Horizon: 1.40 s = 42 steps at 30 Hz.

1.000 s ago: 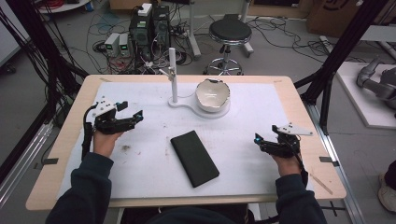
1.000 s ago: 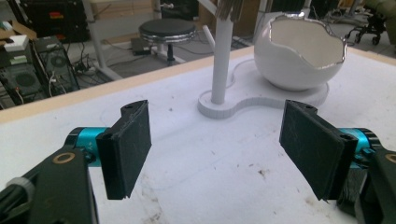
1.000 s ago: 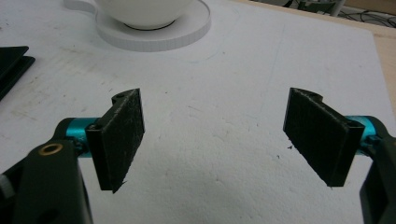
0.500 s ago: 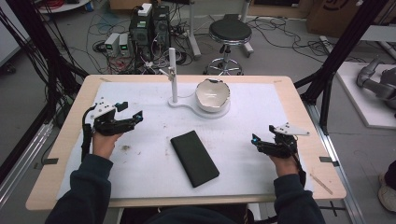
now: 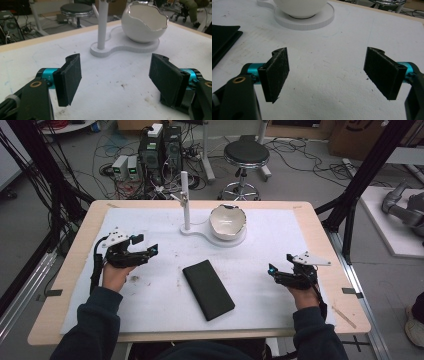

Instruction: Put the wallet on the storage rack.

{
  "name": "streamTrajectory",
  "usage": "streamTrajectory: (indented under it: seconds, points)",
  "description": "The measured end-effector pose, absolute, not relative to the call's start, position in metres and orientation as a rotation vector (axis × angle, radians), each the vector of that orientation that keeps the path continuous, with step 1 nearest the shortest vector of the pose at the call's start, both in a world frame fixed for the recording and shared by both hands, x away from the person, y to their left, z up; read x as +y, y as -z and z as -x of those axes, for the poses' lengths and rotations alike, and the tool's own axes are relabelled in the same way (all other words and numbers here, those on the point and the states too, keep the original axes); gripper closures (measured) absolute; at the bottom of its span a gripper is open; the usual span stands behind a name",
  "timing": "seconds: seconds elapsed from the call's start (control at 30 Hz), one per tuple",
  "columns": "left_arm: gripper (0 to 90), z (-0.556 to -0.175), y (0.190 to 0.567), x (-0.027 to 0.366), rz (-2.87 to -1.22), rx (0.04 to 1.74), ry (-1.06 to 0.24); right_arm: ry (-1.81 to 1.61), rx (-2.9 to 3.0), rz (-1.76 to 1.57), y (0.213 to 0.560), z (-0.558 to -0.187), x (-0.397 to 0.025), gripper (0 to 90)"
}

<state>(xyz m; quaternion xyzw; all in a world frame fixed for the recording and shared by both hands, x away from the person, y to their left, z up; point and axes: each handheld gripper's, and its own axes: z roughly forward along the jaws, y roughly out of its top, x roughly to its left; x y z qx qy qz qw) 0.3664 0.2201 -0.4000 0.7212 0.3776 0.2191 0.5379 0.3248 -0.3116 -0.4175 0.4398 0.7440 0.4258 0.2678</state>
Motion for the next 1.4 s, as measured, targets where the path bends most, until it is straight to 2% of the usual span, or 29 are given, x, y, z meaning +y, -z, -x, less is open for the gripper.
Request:
streamTrajectory:
  seconds: [0.57,0.9,1.0,1.03,1.07,1.17,1.4]
  points:
    - [27.5,-0.368,0.424,0.17,-1.849,0.82,-0.307,-1.171,2.071,-1.128,0.418,-0.325,-0.296,20.7]
    - [27.5,-0.37,0.448,0.13,-2.062,0.759,-0.203,-1.171,2.07,-1.134,0.418,-0.324,-0.298,20.7]
    - [27.5,-0.372,0.45,0.127,-2.071,0.776,-0.194,-1.171,2.073,-1.129,0.418,-0.324,-0.299,20.7]
    - [29.2,-0.371,0.45,0.126,-2.075,0.77,-0.184,-1.172,2.071,-1.126,0.418,-0.324,-0.299,20.7]
    - [35.2,-0.371,0.451,0.124,-2.077,0.766,-0.18,-1.171,2.07,-1.127,0.418,-0.324,-0.299,20.7]
    - [47.4,-0.365,0.449,0.11,-2.091,0.737,-0.253,-1.165,2.074,-1.133,0.419,-0.325,-0.299,20.7]
    - [48.7,-0.364,0.448,0.092,-2.077,0.809,-0.303,-1.173,2.064,-1.127,0.418,-0.326,-0.299,20.7]
